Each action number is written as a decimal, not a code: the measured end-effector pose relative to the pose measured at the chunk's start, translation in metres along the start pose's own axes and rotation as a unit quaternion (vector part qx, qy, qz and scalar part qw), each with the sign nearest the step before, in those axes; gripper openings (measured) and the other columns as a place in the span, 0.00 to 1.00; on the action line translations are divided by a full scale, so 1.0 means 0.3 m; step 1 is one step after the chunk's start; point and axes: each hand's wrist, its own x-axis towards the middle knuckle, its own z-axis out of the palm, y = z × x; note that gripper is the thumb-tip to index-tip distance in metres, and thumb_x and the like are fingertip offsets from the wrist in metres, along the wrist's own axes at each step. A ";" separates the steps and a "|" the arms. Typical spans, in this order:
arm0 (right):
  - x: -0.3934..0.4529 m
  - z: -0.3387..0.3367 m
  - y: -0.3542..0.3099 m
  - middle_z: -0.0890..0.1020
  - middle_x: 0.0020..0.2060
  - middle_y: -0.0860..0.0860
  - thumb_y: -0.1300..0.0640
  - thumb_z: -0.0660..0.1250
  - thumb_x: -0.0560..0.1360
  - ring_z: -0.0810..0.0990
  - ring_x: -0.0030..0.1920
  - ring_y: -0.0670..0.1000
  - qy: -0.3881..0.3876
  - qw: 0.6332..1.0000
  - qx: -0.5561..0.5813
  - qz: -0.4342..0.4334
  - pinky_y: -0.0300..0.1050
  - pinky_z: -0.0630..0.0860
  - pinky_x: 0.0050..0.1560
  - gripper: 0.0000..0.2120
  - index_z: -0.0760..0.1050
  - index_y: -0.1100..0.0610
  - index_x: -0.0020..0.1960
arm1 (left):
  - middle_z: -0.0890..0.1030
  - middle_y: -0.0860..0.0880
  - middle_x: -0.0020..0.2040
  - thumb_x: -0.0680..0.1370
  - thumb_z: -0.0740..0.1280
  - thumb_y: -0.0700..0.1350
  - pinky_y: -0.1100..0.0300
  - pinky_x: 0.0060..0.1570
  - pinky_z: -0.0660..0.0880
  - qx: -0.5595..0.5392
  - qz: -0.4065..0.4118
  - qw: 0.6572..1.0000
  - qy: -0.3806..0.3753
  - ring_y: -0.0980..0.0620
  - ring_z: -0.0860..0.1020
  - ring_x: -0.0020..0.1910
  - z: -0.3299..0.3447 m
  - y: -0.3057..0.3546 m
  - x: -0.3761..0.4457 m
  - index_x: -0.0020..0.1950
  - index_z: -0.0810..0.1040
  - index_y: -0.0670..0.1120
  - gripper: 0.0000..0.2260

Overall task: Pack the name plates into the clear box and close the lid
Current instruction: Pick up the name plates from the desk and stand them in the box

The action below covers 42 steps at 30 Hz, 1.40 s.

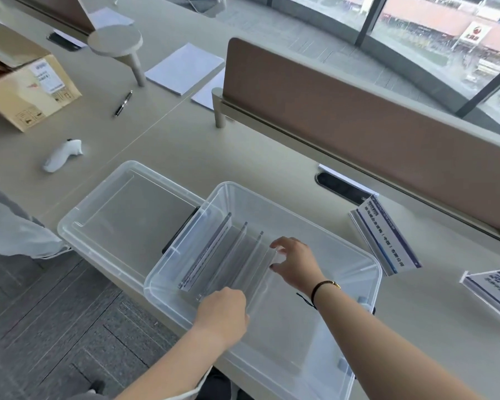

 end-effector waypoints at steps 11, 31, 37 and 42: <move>0.008 0.012 -0.002 0.77 0.51 0.47 0.61 0.75 0.68 0.79 0.54 0.48 -0.005 1.000 0.021 0.004 0.39 0.74 0.53 0.19 0.78 0.49 0.57 | 0.81 0.47 0.39 0.79 0.65 0.50 0.54 0.40 0.77 0.009 0.011 1.000 0.009 0.45 0.81 0.42 -0.006 -0.022 0.002 0.38 0.71 0.47 0.12; 0.029 -0.001 -0.005 0.80 0.54 0.48 0.63 0.70 0.69 0.79 0.56 0.49 -0.002 0.999 0.030 0.024 0.45 0.77 0.54 0.17 0.78 0.47 0.54 | 0.68 0.51 0.22 0.77 0.69 0.55 0.59 0.29 0.69 -0.098 0.012 0.995 -0.020 0.52 0.67 0.22 -0.024 -0.056 0.082 0.28 0.66 0.47 0.22; 0.030 0.003 -0.010 0.79 0.55 0.49 0.63 0.70 0.69 0.78 0.58 0.49 -0.007 0.999 0.029 0.029 0.44 0.77 0.54 0.18 0.77 0.48 0.55 | 0.81 0.47 0.30 0.77 0.66 0.58 0.51 0.39 0.81 -0.148 0.009 0.988 -0.040 0.48 0.81 0.30 -0.041 -0.078 0.080 0.35 0.75 0.42 0.21; 0.015 -0.007 -0.019 0.78 0.58 0.49 0.62 0.70 0.70 0.77 0.60 0.49 -0.017 0.999 0.016 0.033 0.42 0.75 0.52 0.21 0.75 0.46 0.60 | 0.84 0.43 0.36 0.81 0.60 0.57 0.46 0.41 0.81 -0.241 -0.005 0.971 -0.013 0.45 0.83 0.32 -0.074 -0.113 0.093 0.41 0.78 0.38 0.23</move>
